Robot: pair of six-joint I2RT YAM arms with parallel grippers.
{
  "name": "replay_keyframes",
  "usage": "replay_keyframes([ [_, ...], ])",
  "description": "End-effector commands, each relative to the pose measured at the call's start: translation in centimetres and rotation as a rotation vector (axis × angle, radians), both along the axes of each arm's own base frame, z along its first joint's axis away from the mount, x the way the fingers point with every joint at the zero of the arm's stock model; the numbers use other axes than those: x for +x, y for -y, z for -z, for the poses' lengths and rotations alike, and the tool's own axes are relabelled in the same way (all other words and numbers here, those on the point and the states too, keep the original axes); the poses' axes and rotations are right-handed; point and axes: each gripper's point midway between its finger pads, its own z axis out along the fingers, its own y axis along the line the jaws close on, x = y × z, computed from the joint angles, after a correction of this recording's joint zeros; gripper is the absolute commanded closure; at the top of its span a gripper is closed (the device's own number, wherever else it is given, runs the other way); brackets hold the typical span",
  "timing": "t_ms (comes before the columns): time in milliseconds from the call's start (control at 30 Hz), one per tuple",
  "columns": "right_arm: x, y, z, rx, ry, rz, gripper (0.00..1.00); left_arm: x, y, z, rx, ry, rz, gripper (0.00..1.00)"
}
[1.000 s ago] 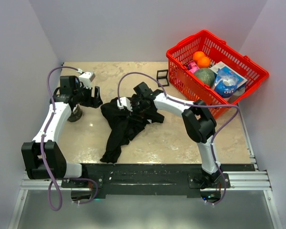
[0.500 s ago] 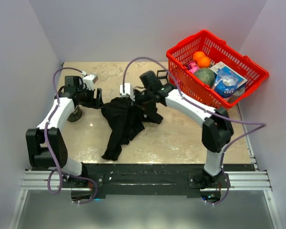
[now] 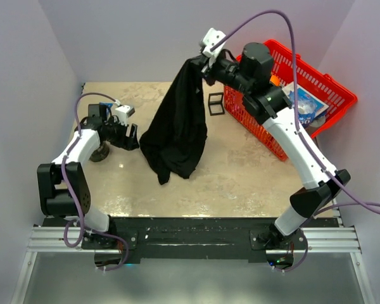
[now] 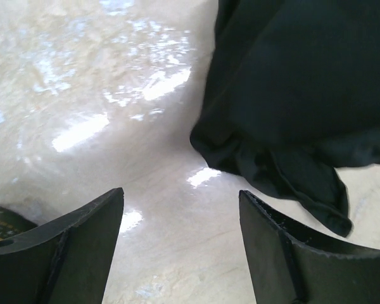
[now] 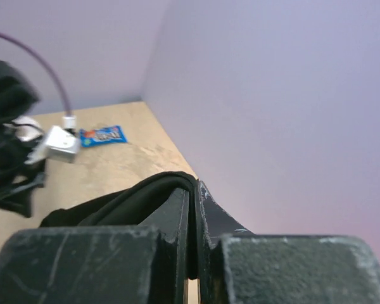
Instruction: Remove the brooch from the garment
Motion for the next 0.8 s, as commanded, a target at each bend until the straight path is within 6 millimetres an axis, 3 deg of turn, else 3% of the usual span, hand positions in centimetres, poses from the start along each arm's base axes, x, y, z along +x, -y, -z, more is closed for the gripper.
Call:
replay_keyframes([
  [0,3.0,4.4,0.0,0.058,-0.024,0.189,1.0,-0.8,2.1,-2.5,-0.086,0.111,0.122,0.22],
  [133,5.1,6.4,3.7,0.037,-0.112,0.273,1.0,-1.6,4.5,-3.1,-0.143,0.138,0.183,0.24],
  [167,5.6,6.8,4.6,0.035,-0.134,0.298,1.0,-2.0,6.2,-3.9,-0.127,0.181,0.247,0.24],
  [233,6.4,7.4,5.4,0.043,-0.157,0.33,1.0,-2.9,7.6,-3.6,-0.065,0.215,0.314,0.24],
  [267,7.2,8.0,6.1,0.053,-0.179,0.361,1.0,-3.6,9.5,-4.1,-0.027,0.271,0.407,0.24],
  [333,8.1,8.6,6.6,0.068,-0.198,0.396,1.0,-4.7,10.6,-2.7,0.035,0.272,0.467,0.24],
  [500,10.3,10.3,7.5,0.126,-0.259,0.457,1.0,-7.6,15.9,-0.3,0.079,0.271,0.668,0.26],
  [567,10.4,10.4,7.9,0.128,-0.271,0.458,1.0,-7.8,17.9,1.0,0.089,0.266,0.707,0.28],
  [633,10.4,10.4,8.2,0.129,-0.273,0.46,1.0,-6.9,19.5,1.2,0.073,0.284,0.709,0.31],
  [667,10.4,10.6,8.5,0.127,-0.281,0.465,1.0,-7.0,20.6,2.5,0.079,0.257,0.733,0.32],
  [733,10.3,10.8,8.6,0.13,-0.288,0.465,1.0,-5.6,22.1,2.4,0.103,0.297,0.735,0.35],
  [767,10.3,11.0,8.9,0.129,-0.293,0.469,1.0,-5.9,23.2,3.4,0.117,0.287,0.774,0.37],
])
